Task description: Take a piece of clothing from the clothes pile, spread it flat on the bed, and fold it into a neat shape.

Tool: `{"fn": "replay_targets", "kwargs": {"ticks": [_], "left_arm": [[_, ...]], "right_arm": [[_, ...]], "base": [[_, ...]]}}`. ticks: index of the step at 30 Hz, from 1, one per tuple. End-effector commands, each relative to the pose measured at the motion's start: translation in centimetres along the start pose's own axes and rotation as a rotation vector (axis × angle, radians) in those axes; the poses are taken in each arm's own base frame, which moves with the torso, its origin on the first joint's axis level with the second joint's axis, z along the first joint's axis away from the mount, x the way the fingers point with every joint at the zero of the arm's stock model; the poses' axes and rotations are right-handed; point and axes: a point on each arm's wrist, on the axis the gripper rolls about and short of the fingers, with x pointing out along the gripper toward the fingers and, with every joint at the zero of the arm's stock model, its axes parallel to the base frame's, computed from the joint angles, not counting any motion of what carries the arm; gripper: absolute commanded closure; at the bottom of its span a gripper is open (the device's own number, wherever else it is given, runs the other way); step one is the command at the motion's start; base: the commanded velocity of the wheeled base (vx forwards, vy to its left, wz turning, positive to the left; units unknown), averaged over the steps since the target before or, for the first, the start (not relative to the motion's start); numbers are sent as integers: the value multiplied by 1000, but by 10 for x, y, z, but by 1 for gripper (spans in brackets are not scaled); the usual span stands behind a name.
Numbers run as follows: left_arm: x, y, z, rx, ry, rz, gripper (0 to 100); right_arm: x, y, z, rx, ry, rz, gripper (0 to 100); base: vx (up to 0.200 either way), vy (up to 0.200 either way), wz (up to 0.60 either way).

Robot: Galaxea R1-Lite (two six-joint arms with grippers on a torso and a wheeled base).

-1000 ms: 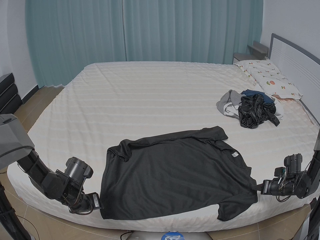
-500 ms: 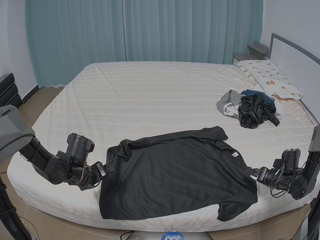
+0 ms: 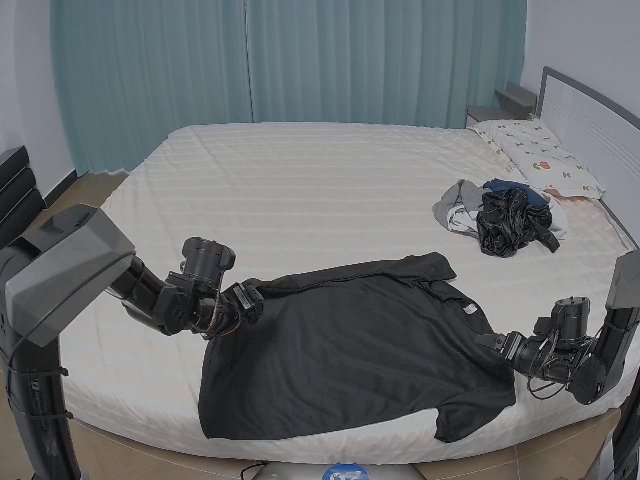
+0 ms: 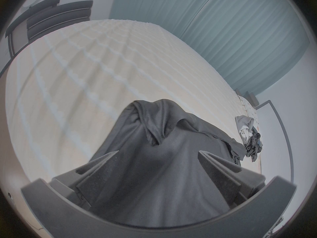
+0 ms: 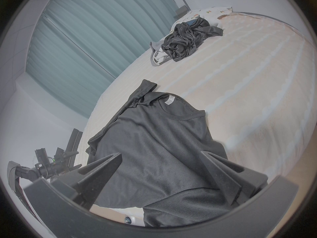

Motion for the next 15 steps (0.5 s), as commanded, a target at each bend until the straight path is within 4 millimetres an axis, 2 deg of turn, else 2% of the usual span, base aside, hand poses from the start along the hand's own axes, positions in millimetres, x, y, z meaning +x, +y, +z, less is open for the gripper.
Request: {"fn": "replay_targets", "kwargs": {"ticks": [1,6,10,11,15], "left_arm": [[40,-5,-15,22,36,33,0],[61,-7,-15,22,8,64,0],[70,-8,-15,20,-6,66,0],[72,-8,-13,17,-10,64,100],[78,-9,-3,-10,-67,74,100]], "right_arm": [[3,-3,-3,5,12,-8,0],[3,-4,-3,7,9,-10,0],[3,-4,-2,7,7,-9,0],[3,-4,-2,7,7,-9,0],[3,-4,-3,6,10,-11,0]], "base": [[0,0,0],[0,0,0],[0,0,0],[0,0,0],[0,0,0]]}}
